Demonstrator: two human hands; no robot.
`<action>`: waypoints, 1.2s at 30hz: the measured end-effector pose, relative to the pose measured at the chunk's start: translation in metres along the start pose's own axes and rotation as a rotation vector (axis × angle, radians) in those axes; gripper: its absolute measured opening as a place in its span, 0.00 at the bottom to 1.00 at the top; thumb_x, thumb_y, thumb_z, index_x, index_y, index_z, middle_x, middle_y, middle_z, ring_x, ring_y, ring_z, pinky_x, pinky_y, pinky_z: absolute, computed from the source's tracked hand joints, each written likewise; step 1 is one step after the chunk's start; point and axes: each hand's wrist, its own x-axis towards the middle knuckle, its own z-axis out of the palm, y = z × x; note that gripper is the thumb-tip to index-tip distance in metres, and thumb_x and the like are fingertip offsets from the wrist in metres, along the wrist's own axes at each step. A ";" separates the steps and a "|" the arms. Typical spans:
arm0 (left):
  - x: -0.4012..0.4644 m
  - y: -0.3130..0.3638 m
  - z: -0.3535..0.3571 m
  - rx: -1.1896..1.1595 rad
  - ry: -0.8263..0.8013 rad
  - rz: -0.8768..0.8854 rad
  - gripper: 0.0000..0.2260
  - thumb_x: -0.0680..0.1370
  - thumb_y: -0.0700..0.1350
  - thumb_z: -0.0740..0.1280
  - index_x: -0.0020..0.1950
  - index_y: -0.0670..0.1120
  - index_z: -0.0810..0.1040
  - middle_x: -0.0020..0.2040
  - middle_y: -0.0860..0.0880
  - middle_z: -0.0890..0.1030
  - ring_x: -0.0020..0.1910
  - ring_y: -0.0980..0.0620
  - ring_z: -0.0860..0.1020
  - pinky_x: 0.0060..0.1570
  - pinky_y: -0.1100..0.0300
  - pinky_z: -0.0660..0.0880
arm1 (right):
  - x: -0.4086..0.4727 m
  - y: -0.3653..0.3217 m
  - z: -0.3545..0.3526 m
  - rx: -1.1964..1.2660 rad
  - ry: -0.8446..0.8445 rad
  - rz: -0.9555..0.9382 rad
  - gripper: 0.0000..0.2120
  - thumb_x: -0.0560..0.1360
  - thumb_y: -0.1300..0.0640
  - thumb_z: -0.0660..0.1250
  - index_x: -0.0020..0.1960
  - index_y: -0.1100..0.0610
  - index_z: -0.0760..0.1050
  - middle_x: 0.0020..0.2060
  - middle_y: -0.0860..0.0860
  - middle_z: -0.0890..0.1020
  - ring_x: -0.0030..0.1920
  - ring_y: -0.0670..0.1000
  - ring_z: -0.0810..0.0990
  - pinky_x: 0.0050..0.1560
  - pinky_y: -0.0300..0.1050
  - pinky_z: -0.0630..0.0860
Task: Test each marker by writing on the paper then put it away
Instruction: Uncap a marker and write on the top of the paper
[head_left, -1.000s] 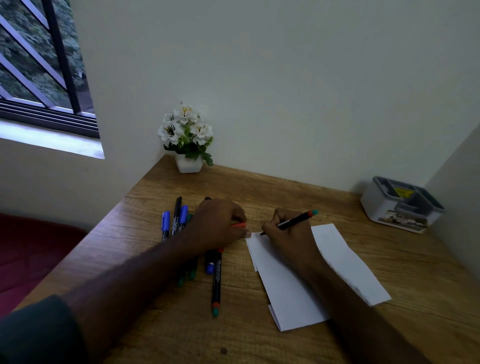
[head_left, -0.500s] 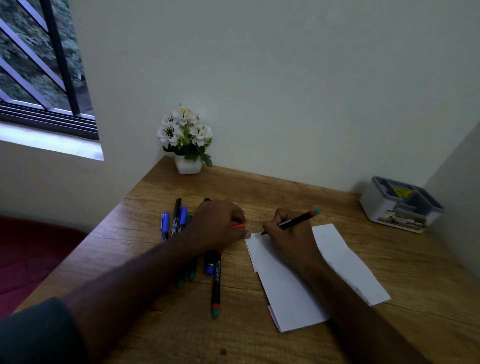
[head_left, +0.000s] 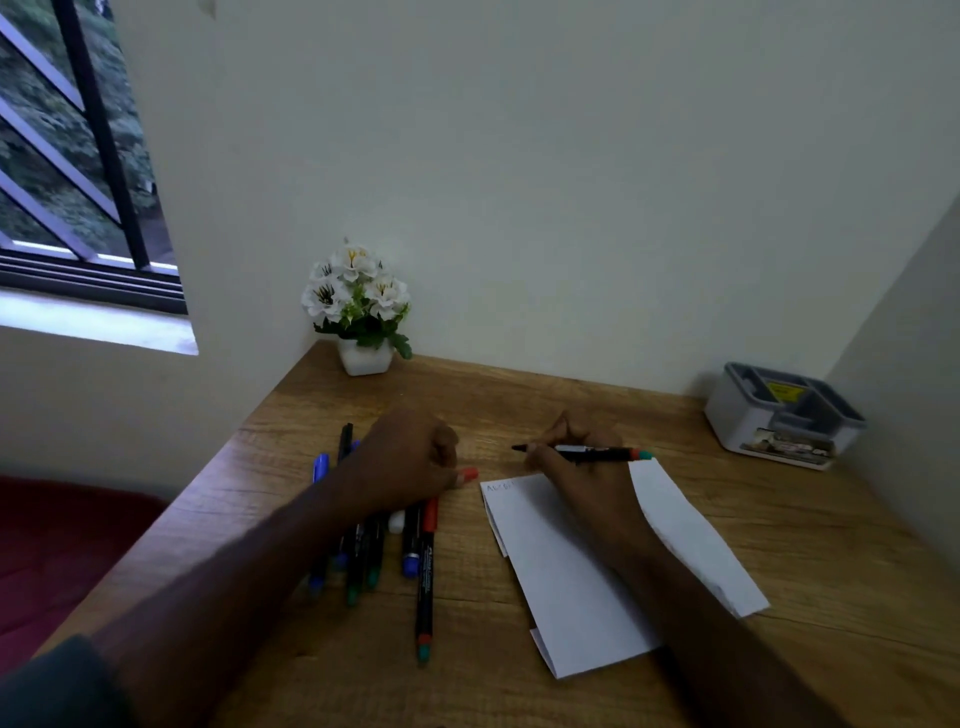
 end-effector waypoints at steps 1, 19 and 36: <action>0.000 0.000 0.001 -0.012 -0.026 0.011 0.06 0.70 0.47 0.76 0.42 0.46 0.83 0.54 0.50 0.83 0.56 0.54 0.79 0.57 0.53 0.76 | -0.001 0.000 -0.001 0.010 -0.026 -0.008 0.07 0.77 0.60 0.70 0.40 0.59 0.78 0.38 0.50 0.81 0.38 0.39 0.77 0.40 0.30 0.71; -0.001 0.009 0.004 -0.320 0.226 0.241 0.07 0.75 0.45 0.71 0.52 0.51 0.82 0.47 0.59 0.82 0.51 0.60 0.78 0.50 0.73 0.70 | 0.002 0.011 -0.005 0.479 -0.059 -0.073 0.12 0.74 0.60 0.64 0.43 0.71 0.71 0.32 0.57 0.82 0.31 0.50 0.75 0.36 0.39 0.73; -0.005 0.016 0.009 -0.412 0.192 0.325 0.07 0.75 0.40 0.72 0.52 0.47 0.84 0.45 0.55 0.84 0.48 0.56 0.81 0.48 0.64 0.77 | 0.001 0.012 -0.004 0.362 -0.170 -0.064 0.07 0.75 0.61 0.72 0.42 0.65 0.79 0.33 0.54 0.82 0.35 0.48 0.78 0.37 0.40 0.73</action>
